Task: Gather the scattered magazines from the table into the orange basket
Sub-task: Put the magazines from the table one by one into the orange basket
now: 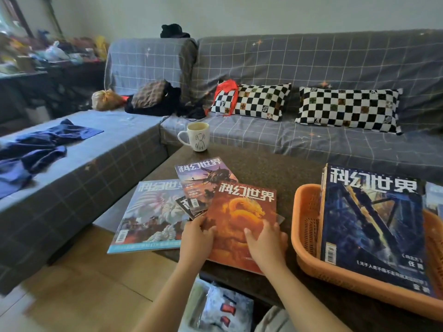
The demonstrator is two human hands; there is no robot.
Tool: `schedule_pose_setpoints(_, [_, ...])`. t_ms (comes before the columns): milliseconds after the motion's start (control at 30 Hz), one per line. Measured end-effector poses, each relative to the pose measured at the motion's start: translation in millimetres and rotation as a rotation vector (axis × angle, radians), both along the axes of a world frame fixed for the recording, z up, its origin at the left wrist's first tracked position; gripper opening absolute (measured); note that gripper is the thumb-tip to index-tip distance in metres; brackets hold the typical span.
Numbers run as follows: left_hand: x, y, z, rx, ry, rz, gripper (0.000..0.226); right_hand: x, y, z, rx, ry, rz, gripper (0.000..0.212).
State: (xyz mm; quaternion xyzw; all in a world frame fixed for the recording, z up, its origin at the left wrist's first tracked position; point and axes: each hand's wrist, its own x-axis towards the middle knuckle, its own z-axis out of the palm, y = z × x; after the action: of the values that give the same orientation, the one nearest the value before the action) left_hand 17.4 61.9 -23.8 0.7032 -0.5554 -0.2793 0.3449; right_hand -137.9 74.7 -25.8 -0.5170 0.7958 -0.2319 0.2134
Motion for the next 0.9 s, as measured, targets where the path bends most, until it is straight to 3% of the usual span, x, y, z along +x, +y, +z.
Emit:
schedule_pose_setpoints(100, [8, -2, 2, 0.035, 0.032, 0.019, 0.043, -1, 3, -1, -0.046, -0.036, 0.021, 0.068])
schedule_pose_setpoints(200, [21, -5, 4, 0.139, 0.099, -0.012, 0.019, 1, 9, 0, -0.090, -0.078, 0.021, 0.070])
schedule_pose_setpoints(300, [30, 0, 4, 0.233, 0.245, -0.111, 0.020, 1, 15, 1, -0.105, -0.112, 0.028, 0.070])
schedule_pose_setpoints(500, [34, 24, 12, 0.092, 0.546, -0.062, 0.012, 4, 29, 11, -0.200, -0.212, -0.021, 0.066])
schedule_pose_setpoints(700, [49, 41, 35, 0.027, 0.686, -0.019, 0.014, 5, 35, 41, -0.338, -0.361, 0.031, 0.064])
schedule_pose_setpoints(900, [40, 55, 64, -0.042, 0.756, -0.064, 0.016, -16, 38, 72, -0.308, -0.505, 0.022, 0.059])
